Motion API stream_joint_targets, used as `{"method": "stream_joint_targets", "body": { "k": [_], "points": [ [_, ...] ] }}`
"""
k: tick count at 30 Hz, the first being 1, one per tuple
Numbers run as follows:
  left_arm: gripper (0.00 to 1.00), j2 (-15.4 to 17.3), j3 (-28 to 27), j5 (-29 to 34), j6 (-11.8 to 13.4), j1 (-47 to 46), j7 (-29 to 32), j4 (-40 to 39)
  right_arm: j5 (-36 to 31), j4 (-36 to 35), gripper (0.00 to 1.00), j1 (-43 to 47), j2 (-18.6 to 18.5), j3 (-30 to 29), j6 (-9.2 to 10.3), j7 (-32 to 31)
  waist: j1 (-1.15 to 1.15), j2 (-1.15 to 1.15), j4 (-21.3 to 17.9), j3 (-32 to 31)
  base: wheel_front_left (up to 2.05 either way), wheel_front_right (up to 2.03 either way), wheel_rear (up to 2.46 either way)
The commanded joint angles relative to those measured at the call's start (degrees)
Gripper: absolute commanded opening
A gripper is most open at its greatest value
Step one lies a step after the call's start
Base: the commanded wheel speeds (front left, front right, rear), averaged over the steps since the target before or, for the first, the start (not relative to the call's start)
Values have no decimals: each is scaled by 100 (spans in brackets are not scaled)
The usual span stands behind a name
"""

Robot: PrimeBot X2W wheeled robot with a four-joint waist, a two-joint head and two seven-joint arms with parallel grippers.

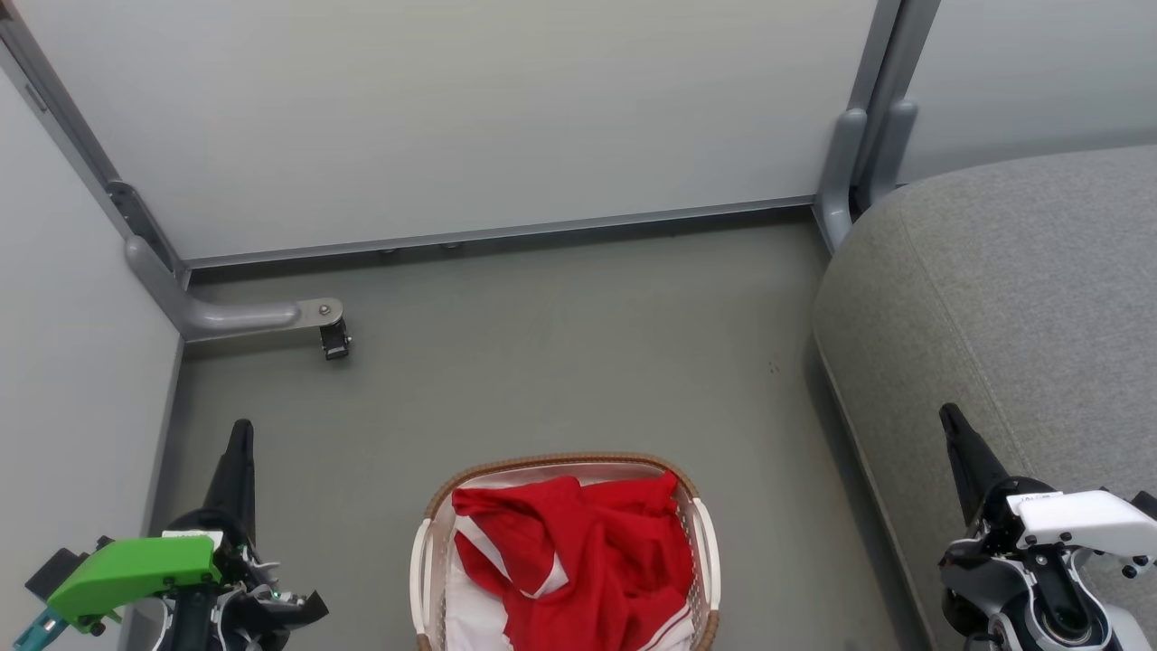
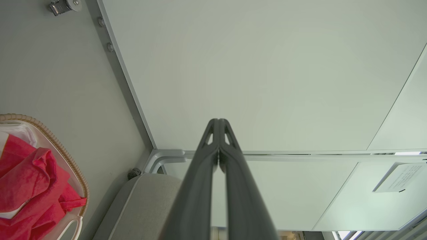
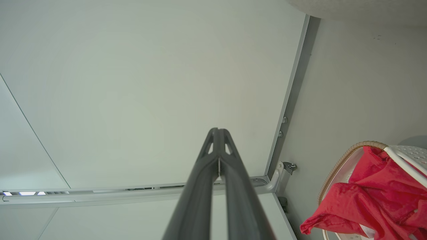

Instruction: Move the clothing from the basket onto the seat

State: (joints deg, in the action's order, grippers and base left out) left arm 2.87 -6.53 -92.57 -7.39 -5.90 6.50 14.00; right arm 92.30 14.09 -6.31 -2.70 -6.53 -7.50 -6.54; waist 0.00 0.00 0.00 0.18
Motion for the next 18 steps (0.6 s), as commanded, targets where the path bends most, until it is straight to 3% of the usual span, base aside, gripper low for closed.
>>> {"method": "stream_joint_targets", "body": {
  "k": [1,4,5,12,18],
  "points": [
    [0,11,-14,30,-24,-64,24,-3,22,-21,0,23,-34,-7,2,-17,0,0,0,0,0,0,0],
    [0,11,-15,30,-24,-64,25,-2,22,-21,0,23,-34,-7,2,-18,0,0,0,0,0,0,0],
    [100,0,-1,1,0,0,-3,0,-1,0,100,-1,0,0,0,1,0,0,0,0,0,0,0],
    [100,-24,39,122,1,74,-122,184,-99,121,100,21,21,70,1,100,0,0,3,9,0,0,0],
    [100,10,52,733,0,54,-291,204,-480,178,100,-39,-102,256,1,292,0,0,7,29,0,0,0]
  ]
}}
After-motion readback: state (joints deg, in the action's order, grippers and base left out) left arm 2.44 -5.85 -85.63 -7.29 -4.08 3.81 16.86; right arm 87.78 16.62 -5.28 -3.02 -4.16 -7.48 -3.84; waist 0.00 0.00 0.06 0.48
